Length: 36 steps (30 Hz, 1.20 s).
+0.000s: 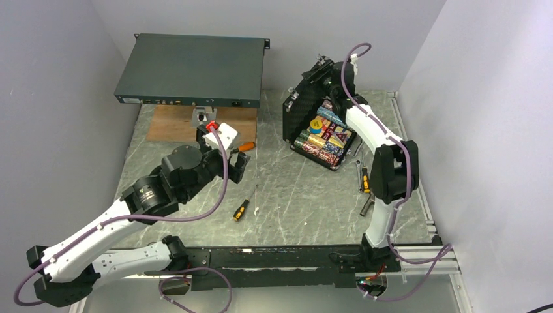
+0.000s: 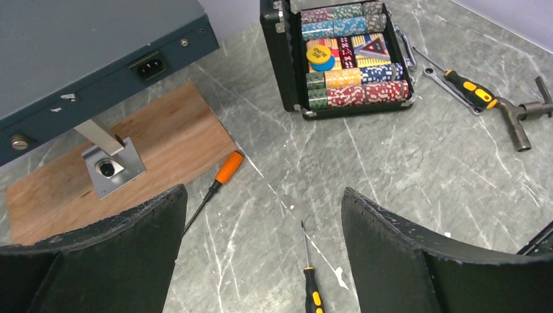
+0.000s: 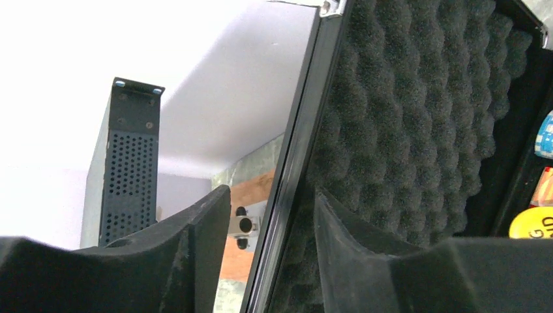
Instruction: Pack up texas hold em set
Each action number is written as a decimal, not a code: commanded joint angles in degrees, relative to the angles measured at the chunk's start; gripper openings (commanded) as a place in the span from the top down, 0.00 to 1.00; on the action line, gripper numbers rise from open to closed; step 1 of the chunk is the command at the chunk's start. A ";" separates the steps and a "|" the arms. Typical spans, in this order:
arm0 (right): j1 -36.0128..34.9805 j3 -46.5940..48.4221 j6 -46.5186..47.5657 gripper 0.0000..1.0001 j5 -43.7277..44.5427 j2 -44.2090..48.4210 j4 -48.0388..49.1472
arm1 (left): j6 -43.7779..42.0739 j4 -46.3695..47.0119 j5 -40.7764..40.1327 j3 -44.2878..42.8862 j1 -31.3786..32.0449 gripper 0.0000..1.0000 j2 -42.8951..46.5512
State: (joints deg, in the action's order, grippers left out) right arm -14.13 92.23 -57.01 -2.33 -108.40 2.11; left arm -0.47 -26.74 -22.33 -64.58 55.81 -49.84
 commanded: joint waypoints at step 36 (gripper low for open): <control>10.74 -36.20 12.92 0.64 5.99 32.33 -5.14 | 0.06 2.44 -2.28 -0.75 0.17 0.12 -1.72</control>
State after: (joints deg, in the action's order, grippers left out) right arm -4.03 57.63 -48.51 1.50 -81.14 -0.60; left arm -1.63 -24.80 -25.30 -63.75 55.81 -51.77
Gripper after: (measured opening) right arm 0.348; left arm 0.882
